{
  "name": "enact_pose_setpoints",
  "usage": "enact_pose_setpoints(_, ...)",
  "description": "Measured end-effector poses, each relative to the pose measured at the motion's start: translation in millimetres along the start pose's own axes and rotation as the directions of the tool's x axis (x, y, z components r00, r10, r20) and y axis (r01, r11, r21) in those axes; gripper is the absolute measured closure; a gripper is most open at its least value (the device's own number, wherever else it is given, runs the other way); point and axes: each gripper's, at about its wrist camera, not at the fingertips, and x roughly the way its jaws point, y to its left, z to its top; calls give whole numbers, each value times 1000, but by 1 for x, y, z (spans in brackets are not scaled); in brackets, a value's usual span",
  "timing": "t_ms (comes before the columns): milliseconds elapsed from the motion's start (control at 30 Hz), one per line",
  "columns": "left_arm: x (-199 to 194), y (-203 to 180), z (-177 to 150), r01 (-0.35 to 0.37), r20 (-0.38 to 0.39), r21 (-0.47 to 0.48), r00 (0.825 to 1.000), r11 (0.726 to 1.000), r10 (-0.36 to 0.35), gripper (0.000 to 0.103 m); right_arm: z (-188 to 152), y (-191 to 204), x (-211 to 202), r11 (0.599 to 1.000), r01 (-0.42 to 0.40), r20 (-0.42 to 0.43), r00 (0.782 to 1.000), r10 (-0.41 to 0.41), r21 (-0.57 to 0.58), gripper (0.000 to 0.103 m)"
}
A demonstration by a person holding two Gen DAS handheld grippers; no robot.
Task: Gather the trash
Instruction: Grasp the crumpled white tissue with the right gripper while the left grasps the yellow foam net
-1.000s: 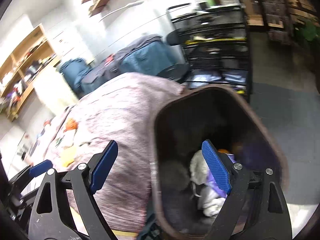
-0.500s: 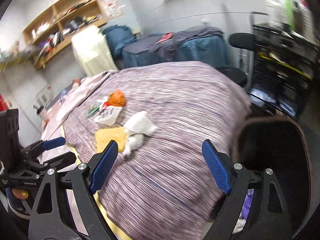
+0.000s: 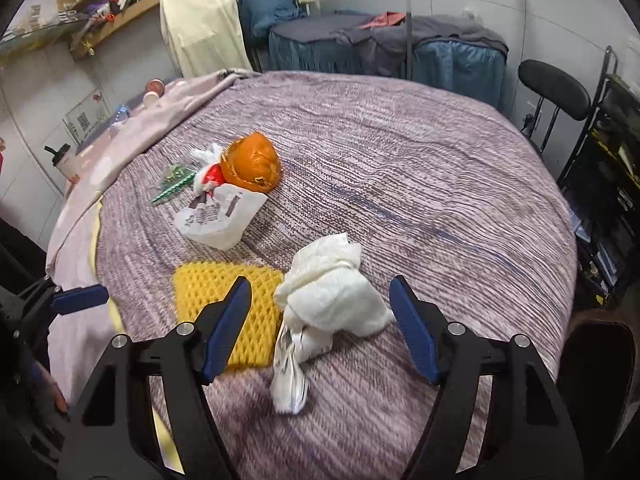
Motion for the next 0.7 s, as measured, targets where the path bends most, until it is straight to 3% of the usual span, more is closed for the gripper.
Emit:
enact_pose_setpoints(33, 4, -1, 2, 0, -10, 13, 1000, 1000, 0, 6, 2, 0, 6, 1000, 8, -15, 1000, -8, -5, 38)
enact_pose_setpoints(100, 10, -2, 5, -6, -25, 40, 1000, 999, 7, 6, 3, -1, 17, 1000, 13, -47, 999, -14, -17, 60)
enact_pose_setpoints(133, 14, -2, 6, -7, -32, 53, 999, 999, 9, 6, 3, -2, 20, 1000, 8, -56, 998, -9, -16, 65)
enact_pose_setpoints(200, 22, -5, 10, 4, -55, 80, 999, 997, 1, 6, 4, -8, 18, 1000, 1, -36, 999, -1, 2, 86)
enact_pose_setpoints(533, 60, -9, 22, 7, -168, 152, 986, 988, 19, 10, 3, -27, -35, 996, -15, 141, 990, 2, 91, 93)
enact_pose_setpoints(567, 62, -9, 21, 15, -178, 154, 984, 988, 12, 14, 2, -29, -41, 995, -19, 155, 988, 4, 97, 93)
enact_pose_setpoints(633, 66, -10, 19, 23, -196, 158, 981, 987, 9, 39, -1, -31, -52, 994, -27, 177, 984, 8, 107, 93)
enact_pose_setpoints(700, 68, -10, 17, 32, -208, 157, 978, 987, 1, 52, -4, -32, -61, 993, -32, 197, 980, 9, 113, 93)
